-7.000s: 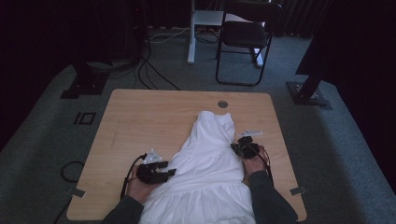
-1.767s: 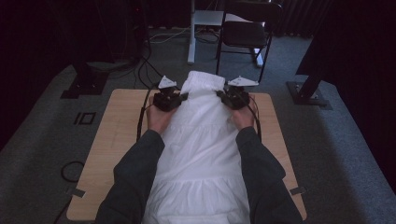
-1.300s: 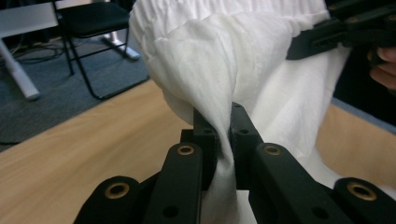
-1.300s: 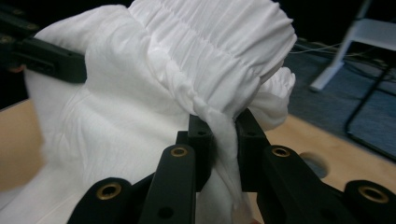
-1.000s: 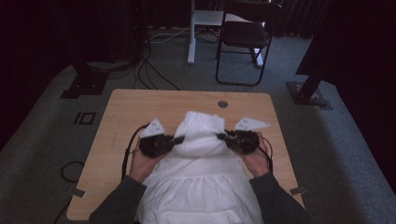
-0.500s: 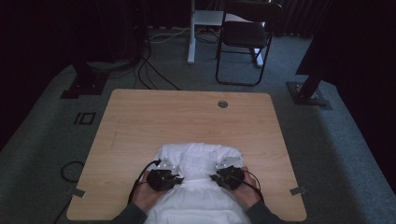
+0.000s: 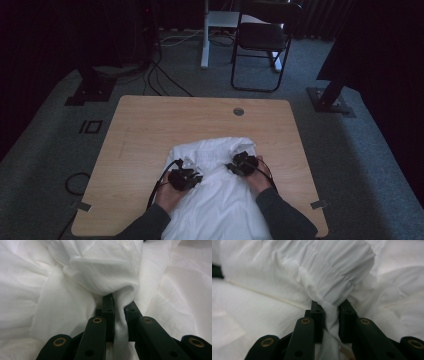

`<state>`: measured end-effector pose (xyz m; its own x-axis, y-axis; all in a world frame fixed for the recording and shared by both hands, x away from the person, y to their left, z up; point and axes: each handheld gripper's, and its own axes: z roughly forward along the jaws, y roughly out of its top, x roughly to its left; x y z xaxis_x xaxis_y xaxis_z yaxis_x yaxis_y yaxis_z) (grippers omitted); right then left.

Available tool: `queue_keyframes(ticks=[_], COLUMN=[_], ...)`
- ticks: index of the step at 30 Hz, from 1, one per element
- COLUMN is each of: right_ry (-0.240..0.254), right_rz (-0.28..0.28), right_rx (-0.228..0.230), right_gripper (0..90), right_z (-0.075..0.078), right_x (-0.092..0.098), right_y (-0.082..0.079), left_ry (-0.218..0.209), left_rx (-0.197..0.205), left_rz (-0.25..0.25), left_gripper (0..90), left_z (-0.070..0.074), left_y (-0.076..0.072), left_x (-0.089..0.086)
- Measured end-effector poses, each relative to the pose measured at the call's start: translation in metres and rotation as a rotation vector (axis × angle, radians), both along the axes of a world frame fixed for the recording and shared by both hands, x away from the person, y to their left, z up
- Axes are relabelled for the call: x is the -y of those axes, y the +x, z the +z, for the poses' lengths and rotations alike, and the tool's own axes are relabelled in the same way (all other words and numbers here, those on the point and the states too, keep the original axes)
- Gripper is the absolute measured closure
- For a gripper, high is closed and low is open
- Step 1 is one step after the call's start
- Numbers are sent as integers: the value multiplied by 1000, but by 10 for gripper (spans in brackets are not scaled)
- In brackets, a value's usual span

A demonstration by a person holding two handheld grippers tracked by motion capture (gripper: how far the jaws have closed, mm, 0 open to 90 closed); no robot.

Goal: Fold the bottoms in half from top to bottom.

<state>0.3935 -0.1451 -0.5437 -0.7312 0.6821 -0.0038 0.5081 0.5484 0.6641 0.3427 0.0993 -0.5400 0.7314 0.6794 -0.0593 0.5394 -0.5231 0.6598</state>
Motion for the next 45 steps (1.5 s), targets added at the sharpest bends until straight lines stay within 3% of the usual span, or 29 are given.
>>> queue_keyframes(ticks=[3, 10, 12, 13, 18, 24, 26, 29, 32, 35, 38, 42, 45], right_ry=[-1, 27, 36, 42, 90, 62, 41, 21, -15, 13, 100, 180, 224], right_rz=[-27, -77, -81, -83, -116, -173, -201, -234, -233, -230, -219, -191, -162], right_rx=[-16, -44, -42, -39, -65, -42, -30, -27, -13, -6, 14, 82, 150], right_gripper=[764, 750, 749, 748, 738, 726, 723, 740, 771, 788, 793, 792, 793], right_z=[2, 3, 2, 1, 0, 2, 3, 4, 7, 11, 24, 59, 90], right_x=[-3, -15, -17, -18, -11, -11, -16, -24, -33, -31, -19, 0, 10], right_y=[18, 28, 31, 33, 68, 88, 95, 98, 99, 98, 93, 79, 66], left_ry=[30, 111, 121, 154, 184, 201, 264, 320, 337, 272, 196, 27, -32], left_rx=[18, 30, 32, 33, 53, 63, 92, 117, 104, 78, 108, 189, 256], left_rz=[-17, 4, 7, 10, 46, 72, 82, 109, 126, 151, 140, 117, 102], left_gripper=[832, 830, 829, 829, 833, 833, 832, 833, 836, 846, 848, 849, 849], left_z=[1, 7, 8, 10, 11, 12, 13, 13, 15, 20, 33, 77, 108], left_y=[23, 73, 77, 87, 98, 111, 118, 125, 132, 133, 126, 106, 87], left_x=[-5, -17, -17, -15, -1, 8, 13, 17, 17, 10, 2, -9, -9])
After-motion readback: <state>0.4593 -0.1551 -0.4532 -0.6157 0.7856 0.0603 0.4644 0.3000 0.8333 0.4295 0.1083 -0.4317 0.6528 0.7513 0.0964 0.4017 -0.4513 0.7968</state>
